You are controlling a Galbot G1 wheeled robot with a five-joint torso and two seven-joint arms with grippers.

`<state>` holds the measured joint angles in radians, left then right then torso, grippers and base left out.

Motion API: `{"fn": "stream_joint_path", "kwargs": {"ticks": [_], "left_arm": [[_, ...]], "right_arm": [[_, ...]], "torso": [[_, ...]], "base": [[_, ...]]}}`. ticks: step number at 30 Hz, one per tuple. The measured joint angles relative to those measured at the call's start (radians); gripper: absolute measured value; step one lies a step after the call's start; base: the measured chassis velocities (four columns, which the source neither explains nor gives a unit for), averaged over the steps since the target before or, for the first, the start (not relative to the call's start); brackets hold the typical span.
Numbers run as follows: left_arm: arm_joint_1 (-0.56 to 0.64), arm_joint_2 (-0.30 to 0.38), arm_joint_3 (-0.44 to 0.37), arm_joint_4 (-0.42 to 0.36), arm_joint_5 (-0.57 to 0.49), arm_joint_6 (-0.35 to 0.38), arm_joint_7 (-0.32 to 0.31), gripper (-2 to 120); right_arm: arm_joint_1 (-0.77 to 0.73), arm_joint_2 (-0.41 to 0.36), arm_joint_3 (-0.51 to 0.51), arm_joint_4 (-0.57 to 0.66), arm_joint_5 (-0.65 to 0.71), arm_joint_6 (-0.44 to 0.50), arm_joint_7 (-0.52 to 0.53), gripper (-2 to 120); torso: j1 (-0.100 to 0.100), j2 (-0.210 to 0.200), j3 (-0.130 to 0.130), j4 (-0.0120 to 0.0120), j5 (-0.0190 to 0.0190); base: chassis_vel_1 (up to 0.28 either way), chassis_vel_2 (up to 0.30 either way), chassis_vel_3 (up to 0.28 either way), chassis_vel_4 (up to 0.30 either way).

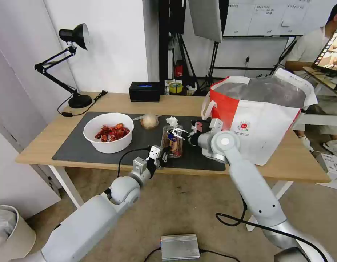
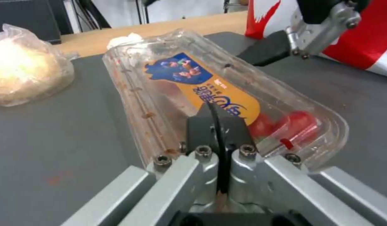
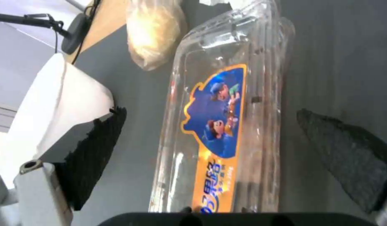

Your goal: Pick up the trash from the table and place it into the takeout bag.

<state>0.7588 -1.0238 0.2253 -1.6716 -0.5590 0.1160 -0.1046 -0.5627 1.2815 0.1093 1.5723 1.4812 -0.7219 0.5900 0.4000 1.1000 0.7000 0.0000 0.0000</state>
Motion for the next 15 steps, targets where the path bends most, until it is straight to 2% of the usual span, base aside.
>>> {"fn": "stream_joint_path", "kwargs": {"ticks": [15], "left_arm": [[0.002,-0.003,0.004,0.000,0.003,-0.004,0.000,0]], "right_arm": [[0.008,0.034,-0.004,-0.044,-0.029,0.001,-0.014,100]], "torso": [[0.000,0.000,0.000,0.0000,0.0000]], "base": [[0.000,0.000,0.000,0.000]]}}
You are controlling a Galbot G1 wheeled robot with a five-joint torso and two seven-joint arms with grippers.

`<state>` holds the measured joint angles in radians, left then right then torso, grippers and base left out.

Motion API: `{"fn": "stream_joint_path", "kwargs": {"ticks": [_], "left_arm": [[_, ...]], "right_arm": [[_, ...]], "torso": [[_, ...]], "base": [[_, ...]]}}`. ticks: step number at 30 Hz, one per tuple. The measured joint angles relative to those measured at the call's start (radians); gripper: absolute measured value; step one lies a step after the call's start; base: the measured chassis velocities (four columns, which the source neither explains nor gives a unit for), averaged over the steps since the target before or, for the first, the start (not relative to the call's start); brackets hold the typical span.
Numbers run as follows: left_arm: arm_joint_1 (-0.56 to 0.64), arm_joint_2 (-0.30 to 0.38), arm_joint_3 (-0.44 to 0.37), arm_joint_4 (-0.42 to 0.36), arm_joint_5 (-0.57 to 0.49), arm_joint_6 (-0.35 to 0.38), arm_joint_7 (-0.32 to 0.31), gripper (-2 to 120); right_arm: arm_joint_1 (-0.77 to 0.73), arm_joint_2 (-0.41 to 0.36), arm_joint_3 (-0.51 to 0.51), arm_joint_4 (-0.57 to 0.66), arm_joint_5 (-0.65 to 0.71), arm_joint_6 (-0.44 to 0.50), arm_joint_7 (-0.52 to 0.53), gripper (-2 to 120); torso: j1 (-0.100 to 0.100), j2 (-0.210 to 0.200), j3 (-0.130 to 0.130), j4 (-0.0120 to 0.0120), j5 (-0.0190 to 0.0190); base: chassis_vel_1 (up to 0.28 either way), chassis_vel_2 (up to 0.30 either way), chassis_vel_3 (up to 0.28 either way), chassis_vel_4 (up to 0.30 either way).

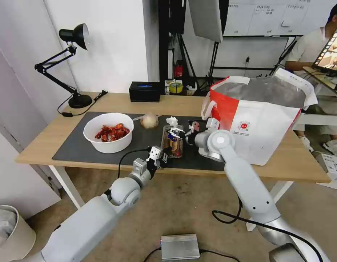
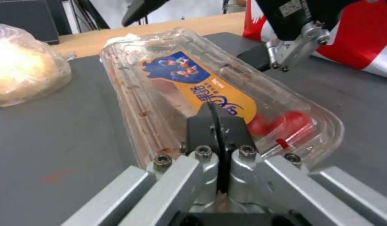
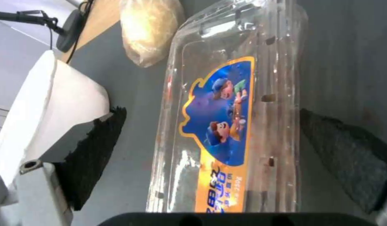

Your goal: Pick up the trash from the table and place it into the takeout bag.

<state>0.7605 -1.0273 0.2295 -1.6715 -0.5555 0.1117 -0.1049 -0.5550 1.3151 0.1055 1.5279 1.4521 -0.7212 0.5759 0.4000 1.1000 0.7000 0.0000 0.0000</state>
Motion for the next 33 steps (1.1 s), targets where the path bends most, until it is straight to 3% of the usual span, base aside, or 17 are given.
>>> {"fn": "stream_joint_path", "kwargs": {"ticks": [22,25,33], "left_arm": [[-0.002,0.011,0.002,-0.004,-0.001,-0.005,0.006,0],[-0.004,0.017,0.002,-0.007,-0.004,-0.005,0.006,0],[-0.006,0.028,0.002,-0.011,-0.006,-0.007,0.006,0]], "right_arm": [[0.004,0.021,-0.008,-0.028,-0.037,0.000,-0.033,100],[0.002,0.019,-0.008,-0.029,-0.038,0.000,-0.035,93],[-0.006,0.016,-0.009,-0.030,-0.040,0.000,-0.040,61]], "torso": [[0.000,0.000,0.000,0.0000,-0.0001],[0.000,0.000,0.000,0.0000,0.0000],[0.000,0.000,0.000,0.0000,0.0000]], "base": [[0.000,0.000,0.000,0.000],[0.000,0.000,0.000,0.000],[0.000,0.000,0.000,0.000]]}}
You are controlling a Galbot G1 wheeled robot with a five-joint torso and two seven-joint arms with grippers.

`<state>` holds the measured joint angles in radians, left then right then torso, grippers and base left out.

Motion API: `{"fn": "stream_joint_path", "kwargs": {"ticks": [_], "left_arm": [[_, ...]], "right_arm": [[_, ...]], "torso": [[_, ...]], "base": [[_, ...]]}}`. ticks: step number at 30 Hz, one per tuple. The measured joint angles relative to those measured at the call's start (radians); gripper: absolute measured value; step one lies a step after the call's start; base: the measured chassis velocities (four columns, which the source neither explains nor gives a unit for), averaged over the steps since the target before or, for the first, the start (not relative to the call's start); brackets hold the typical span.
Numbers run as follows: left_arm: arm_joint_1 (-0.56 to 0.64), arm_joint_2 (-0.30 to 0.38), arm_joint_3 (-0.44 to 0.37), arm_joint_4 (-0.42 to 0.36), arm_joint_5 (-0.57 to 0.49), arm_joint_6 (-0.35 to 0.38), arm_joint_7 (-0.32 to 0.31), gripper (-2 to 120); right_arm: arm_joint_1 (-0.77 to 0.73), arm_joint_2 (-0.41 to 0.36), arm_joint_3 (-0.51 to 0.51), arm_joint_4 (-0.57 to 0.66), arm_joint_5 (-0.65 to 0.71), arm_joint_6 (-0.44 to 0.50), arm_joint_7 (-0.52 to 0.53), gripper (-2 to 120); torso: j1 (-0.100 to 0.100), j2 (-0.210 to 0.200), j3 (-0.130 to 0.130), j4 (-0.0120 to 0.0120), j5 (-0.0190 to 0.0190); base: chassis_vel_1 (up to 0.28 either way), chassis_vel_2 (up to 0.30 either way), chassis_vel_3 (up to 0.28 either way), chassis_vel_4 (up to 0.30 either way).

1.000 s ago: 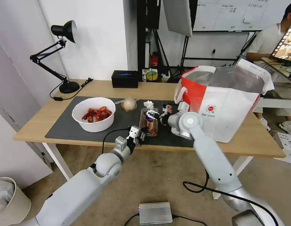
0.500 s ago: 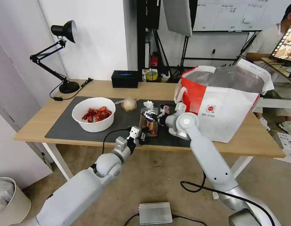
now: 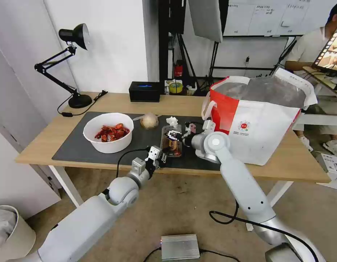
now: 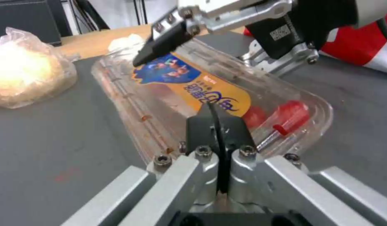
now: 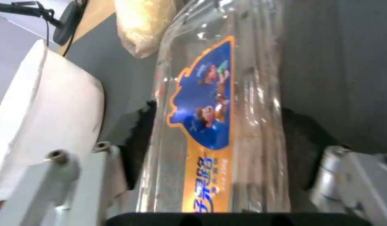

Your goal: Pick up the trash from the table and place it into the takeout bag.

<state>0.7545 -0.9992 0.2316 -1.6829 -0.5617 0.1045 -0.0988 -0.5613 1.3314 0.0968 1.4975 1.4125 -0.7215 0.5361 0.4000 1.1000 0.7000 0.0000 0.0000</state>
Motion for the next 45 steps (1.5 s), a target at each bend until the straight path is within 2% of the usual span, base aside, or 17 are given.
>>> {"fn": "stream_joint_path", "kwargs": {"ticks": [2,4,6,9,10,13,16,17,28,36,38,39,41,45], "left_arm": [[0.001,0.000,0.000,-0.001,0.000,-0.001,0.000,0],[0.002,0.001,0.000,-0.002,0.000,-0.003,0.000,0],[0.002,0.001,-0.001,-0.003,0.000,-0.004,0.000,0],[0.003,0.002,-0.002,-0.005,-0.001,-0.007,-0.001,0],[0.003,0.002,-0.002,-0.005,-0.001,-0.007,-0.001,0],[0.005,0.002,-0.003,-0.008,-0.001,-0.009,-0.001,0],[0.006,0.002,-0.003,-0.008,-0.002,-0.010,-0.001,0],[0.009,0.003,-0.005,-0.010,-0.002,-0.014,-0.001,0],[0.024,0.017,-0.027,-0.029,-0.016,-0.030,-0.001,0],[0.080,0.076,-0.090,-0.097,-0.031,-0.034,0.003,0],[0.117,0.093,-0.141,-0.134,-0.039,-0.036,0.003,0],[0.117,0.093,-0.141,-0.134,-0.039,-0.036,0.003,0],[0.181,0.098,-0.219,-0.192,-0.054,-0.036,0.001,0],[0.252,0.100,-0.283,-0.251,-0.064,-0.036,-0.008,0]], "right_arm": [[-0.001,-0.001,0.000,0.000,0.000,0.000,0.000,59],[-0.003,-0.006,0.002,0.001,0.000,0.000,-0.001,45],[-0.003,-0.008,0.002,0.002,0.000,0.000,-0.001,41],[-0.006,-0.018,0.006,0.006,0.002,0.000,-0.002,28],[-0.006,-0.018,0.006,0.006,0.002,0.000,-0.002,28],[-0.010,-0.026,0.010,0.010,0.004,0.000,-0.003,15],[-0.012,-0.028,0.011,0.011,0.004,0.000,-0.003,10],[-0.019,-0.033,0.015,0.014,0.005,0.000,-0.006,0],[-0.029,-0.029,0.024,0.015,0.004,0.001,-0.015,0],[-0.026,-0.024,0.024,0.012,0.003,0.001,-0.016,0],[-0.026,-0.020,0.025,0.011,0.002,0.001,-0.017,0],[-0.026,-0.020,0.025,0.011,0.002,0.001,-0.017,0],[-0.026,-0.014,0.025,0.011,-0.002,0.001,-0.019,0],[-0.027,-0.010,0.025,0.015,-0.006,0.000,-0.020,0]], "torso": [[0.000,0.000,0.000,0.0000,0.0000],[0.000,0.000,0.000,0.0000,0.0000],[0.000,0.000,0.000,0.0000,0.0000],[0.000,0.000,0.000,0.0000,0.0000],[0.000,0.000,0.000,0.0000,0.0000],[0.000,0.000,0.000,0.0000,0.0001],[0.000,0.000,0.000,0.0000,0.0000],[0.000,0.000,0.000,0.0001,0.0001],[0.000,0.000,0.000,-0.0001,0.0000],[0.000,0.000,0.000,-0.0002,-0.0001],[0.000,0.000,0.000,-0.0002,-0.0001],[0.000,0.000,0.000,-0.0002,-0.0001],[0.000,0.000,0.000,-0.0002,-0.0001],[0.000,0.000,0.000,0.0001,0.0000]], "base": [[0.000,0.000,0.000,0.000],[0.000,0.000,0.000,0.000],[0.000,0.000,0.000,0.000],[0.000,0.000,0.000,0.000],[0.000,0.000,0.000,0.000],[0.000,0.000,0.000,0.000],[0.000,0.000,0.000,0.000],[0.000,0.000,0.000,0.000],[0.000,0.000,0.000,0.000],[0.000,0.000,0.000,0.000],[0.000,0.000,0.000,0.000],[0.000,0.000,0.000,0.000],[0.000,0.000,0.000,0.000],[0.000,0.000,0.000,0.000]]}}
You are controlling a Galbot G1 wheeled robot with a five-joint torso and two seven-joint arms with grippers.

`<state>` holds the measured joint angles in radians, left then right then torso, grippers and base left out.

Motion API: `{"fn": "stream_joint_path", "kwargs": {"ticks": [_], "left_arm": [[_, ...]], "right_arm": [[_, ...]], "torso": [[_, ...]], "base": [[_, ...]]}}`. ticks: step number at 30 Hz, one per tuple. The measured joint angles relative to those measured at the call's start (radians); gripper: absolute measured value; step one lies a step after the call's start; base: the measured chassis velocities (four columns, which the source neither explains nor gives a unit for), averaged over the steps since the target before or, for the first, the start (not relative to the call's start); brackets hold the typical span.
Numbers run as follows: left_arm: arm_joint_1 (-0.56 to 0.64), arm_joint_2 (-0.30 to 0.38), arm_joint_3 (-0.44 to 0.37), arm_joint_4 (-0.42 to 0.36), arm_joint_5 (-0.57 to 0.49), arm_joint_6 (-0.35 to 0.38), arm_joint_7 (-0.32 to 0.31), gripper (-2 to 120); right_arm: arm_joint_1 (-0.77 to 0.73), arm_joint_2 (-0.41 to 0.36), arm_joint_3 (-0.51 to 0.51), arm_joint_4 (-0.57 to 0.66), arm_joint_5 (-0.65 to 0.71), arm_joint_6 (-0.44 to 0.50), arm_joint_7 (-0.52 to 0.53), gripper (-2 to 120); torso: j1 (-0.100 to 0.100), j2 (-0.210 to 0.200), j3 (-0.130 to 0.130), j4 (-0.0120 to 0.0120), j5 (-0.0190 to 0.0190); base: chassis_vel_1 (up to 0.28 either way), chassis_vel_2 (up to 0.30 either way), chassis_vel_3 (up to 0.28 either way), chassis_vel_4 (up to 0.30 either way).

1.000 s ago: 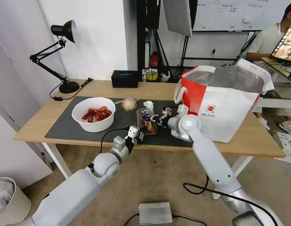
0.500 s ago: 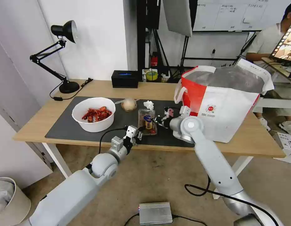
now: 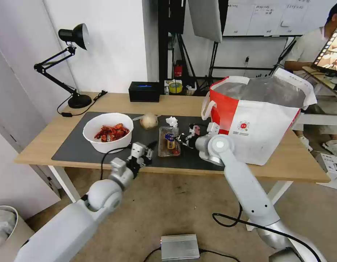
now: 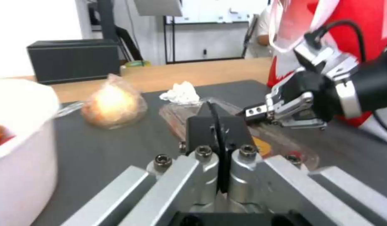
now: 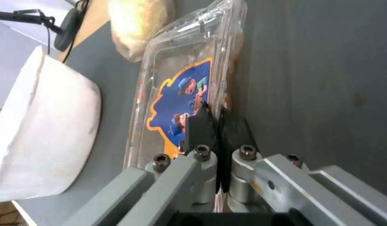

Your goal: Pick up the trash from the table and place it into the takeout bag.

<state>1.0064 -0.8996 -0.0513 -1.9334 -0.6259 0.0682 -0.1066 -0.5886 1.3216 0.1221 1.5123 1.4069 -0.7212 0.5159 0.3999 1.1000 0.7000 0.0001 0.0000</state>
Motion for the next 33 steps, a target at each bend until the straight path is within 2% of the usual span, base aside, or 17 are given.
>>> {"fn": "stream_joint_path", "kwargs": {"ticks": [1,2,4,5,10,12,13,16,17,20,24,25,27,33], "left_arm": [[0.037,-0.001,-0.026,-0.025,-0.001,0.000,-0.008,0],[0.076,-0.006,-0.054,-0.052,-0.001,-0.001,-0.023,9],[0.093,-0.010,-0.066,-0.062,-0.001,-0.001,-0.027,10],[0.119,-0.018,-0.087,-0.079,-0.001,-0.001,-0.029,17],[0.182,-0.041,-0.137,-0.119,0.001,-0.001,-0.032,28],[0.269,-0.073,-0.193,-0.162,0.011,-0.002,-0.031,41],[0.269,-0.073,-0.193,-0.162,0.011,-0.002,-0.031,41],[0.334,-0.096,-0.228,-0.189,0.029,-0.008,-0.028,55],[0.334,-0.096,-0.228,-0.189,0.029,-0.008,-0.028,55],[0.379,-0.120,-0.253,-0.202,0.049,-0.017,-0.025,72],[0.401,-0.132,-0.261,-0.204,0.063,-0.024,-0.023,78],[0.421,-0.142,-0.268,-0.204,0.075,-0.032,-0.023,87],[0.438,-0.152,-0.275,-0.205,0.084,-0.037,-0.022,97],[0.450,-0.154,-0.293,-0.219,0.085,-0.038,-0.022,100]], "right_arm": [[-0.001,0.001,0.000,0.004,-0.001,0.000,-0.001,0],[-0.002,0.002,0.001,0.008,-0.002,0.000,-0.001,0],[-0.002,0.002,0.001,0.012,-0.002,0.000,-0.001,0],[-0.002,0.002,0.001,0.017,-0.002,0.000,-0.001,0],[-0.004,-0.001,0.005,0.031,-0.002,0.000,-0.001,0],[-0.011,-0.014,0.014,0.064,-0.002,0.000,-0.007,0],[-0.011,-0.014,0.014,0.064,-0.002,0.000,-0.007,0],[-0.020,-0.034,0.022,0.108,0.000,-0.001,-0.012,0],[-0.020,-0.034,0.022,0.108,0.000,-0.001,-0.012,0],[-0.024,-0.063,0.038,0.176,0.010,-0.001,-0.016,0],[-0.024,-0.079,0.049,0.214,0.021,0.000,-0.016,0],[-0.020,-0.094,0.059,0.247,0.028,0.000,-0.018,0],[-0.001,-0.116,0.074,0.291,0.050,0.000,-0.018,0],[0.068,-0.156,0.125,0.360,0.096,0.005,-0.003,0]], "torso": [[0.000,0.000,0.000,0.0001,-0.0001],[0.000,0.000,0.000,0.0001,0.0000],[0.000,0.000,0.000,-0.0001,0.0000],[0.000,0.000,0.000,-0.0001,0.0000],[0.000,0.000,0.000,-0.0001,0.0000],[0.000,0.000,0.000,0.0000,0.0001],[0.000,0.000,0.000,0.0000,0.0001],[0.000,0.000,0.000,0.0000,0.0002],[0.000,0.000,0.000,0.0000,0.0002],[0.000,0.000,0.000,-0.0001,0.0001],[0.000,0.000,0.000,-0.0001,0.0001],[0.000,0.000,0.000,-0.0001,0.0002],[0.000,0.000,0.000,-0.0002,0.0002],[0.000,0.000,0.000,-0.0001,0.0001]], "base": [[0.000,0.000,0.000,0.000],[0.000,0.000,0.000,0.000],[0.000,0.000,0.000,0.000],[0.000,0.000,0.000,0.000],[0.000,0.000,0.000,0.000],[0.000,0.000,0.000,0.000],[0.000,0.000,0.000,0.000],[0.000,0.000,0.000,0.000],[0.000,0.000,0.000,0.000],[0.000,0.000,0.000,0.000],[0.000,0.000,0.000,0.000],[0.000,0.000,0.000,0.000],[0.000,0.000,0.000,0.000],[0.000,0.000,0.000,0.000]]}}
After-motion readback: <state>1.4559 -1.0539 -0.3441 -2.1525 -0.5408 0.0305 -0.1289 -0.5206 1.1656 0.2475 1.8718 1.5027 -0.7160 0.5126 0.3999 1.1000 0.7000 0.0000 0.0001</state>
